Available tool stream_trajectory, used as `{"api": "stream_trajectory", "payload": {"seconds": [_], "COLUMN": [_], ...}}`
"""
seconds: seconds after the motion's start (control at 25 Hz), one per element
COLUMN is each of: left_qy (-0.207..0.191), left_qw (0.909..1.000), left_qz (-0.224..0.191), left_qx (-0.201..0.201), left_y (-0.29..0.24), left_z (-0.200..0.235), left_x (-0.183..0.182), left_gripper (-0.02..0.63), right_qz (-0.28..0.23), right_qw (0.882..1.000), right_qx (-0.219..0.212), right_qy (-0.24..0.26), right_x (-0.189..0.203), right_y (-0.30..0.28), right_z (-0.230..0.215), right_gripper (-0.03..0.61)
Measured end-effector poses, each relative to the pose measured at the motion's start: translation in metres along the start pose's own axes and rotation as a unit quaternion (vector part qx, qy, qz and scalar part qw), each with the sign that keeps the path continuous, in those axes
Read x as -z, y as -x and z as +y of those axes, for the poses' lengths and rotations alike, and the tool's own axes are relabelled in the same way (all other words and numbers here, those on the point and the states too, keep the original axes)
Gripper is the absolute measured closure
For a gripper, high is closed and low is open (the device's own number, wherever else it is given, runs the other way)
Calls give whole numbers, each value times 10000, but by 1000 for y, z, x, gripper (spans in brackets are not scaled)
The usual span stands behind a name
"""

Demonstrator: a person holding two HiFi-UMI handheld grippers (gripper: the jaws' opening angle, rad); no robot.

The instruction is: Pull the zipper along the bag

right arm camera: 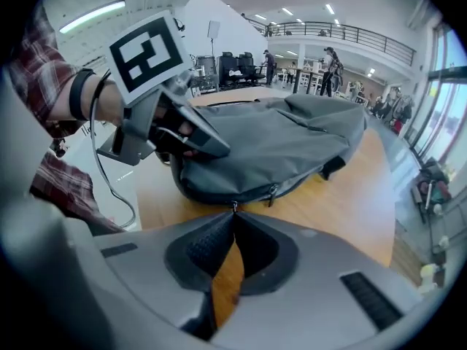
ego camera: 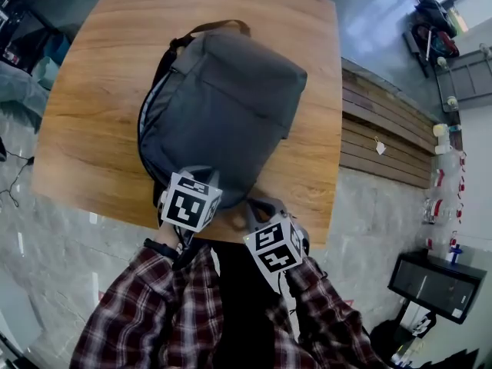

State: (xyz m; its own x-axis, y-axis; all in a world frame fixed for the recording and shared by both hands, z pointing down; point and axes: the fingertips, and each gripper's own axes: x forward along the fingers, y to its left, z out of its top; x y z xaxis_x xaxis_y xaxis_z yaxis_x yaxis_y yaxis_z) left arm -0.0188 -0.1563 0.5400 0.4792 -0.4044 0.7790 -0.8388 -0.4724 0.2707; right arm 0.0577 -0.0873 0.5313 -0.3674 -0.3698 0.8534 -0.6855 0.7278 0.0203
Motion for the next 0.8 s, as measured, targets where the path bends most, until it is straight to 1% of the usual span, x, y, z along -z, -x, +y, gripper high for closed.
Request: {"api": "stream_trajectory", "payload": {"seconds": [0.12, 0.2, 0.28, 0.36, 0.48, 0.56, 0.6, 0.72, 0.8], "left_qy": [-63, -84, -69, -61, -75, -77, -84, -25, 104], "left_qw": [10000, 9999, 9999, 9999, 9999, 9997, 9992, 9954, 9896], "left_qz": [25, 19, 39, 76, 43, -157, -317, -894, -1376], "left_qx": [28, 73, 94, 81, 93, 160, 213, 333, 393], "left_y": [-2, -1, 0, -1, 0, 6, 12, 36, 60], "left_z": [0, -2, -2, -3, -4, -7, -10, -23, -35], "left_x": [-1, -1, 0, 0, -2, -8, -14, -41, -66], "left_gripper": [606, 606, 606, 606, 606, 606, 606, 606, 606], "right_qz": [60, 136, 187, 122, -58, -194, -274, -648, -1030], "right_qw": [9997, 9996, 9994, 9998, 9996, 9981, 9972, 9917, 9849], "right_qx": [192, 199, 148, 90, -22, -7, 82, 453, 610], "right_qy": [106, 171, 239, 124, -291, -590, -685, -1017, -1254], "right_x": [-4, -6, -6, -6, -5, -5, -5, -14, -31], "right_y": [-7, -13, -17, -17, -10, 1, 8, 36, 61], "right_z": [-27, -37, -37, -35, -35, -39, -43, -60, -68], "right_gripper": [561, 560, 561, 560, 560, 554, 554, 554, 554]}}
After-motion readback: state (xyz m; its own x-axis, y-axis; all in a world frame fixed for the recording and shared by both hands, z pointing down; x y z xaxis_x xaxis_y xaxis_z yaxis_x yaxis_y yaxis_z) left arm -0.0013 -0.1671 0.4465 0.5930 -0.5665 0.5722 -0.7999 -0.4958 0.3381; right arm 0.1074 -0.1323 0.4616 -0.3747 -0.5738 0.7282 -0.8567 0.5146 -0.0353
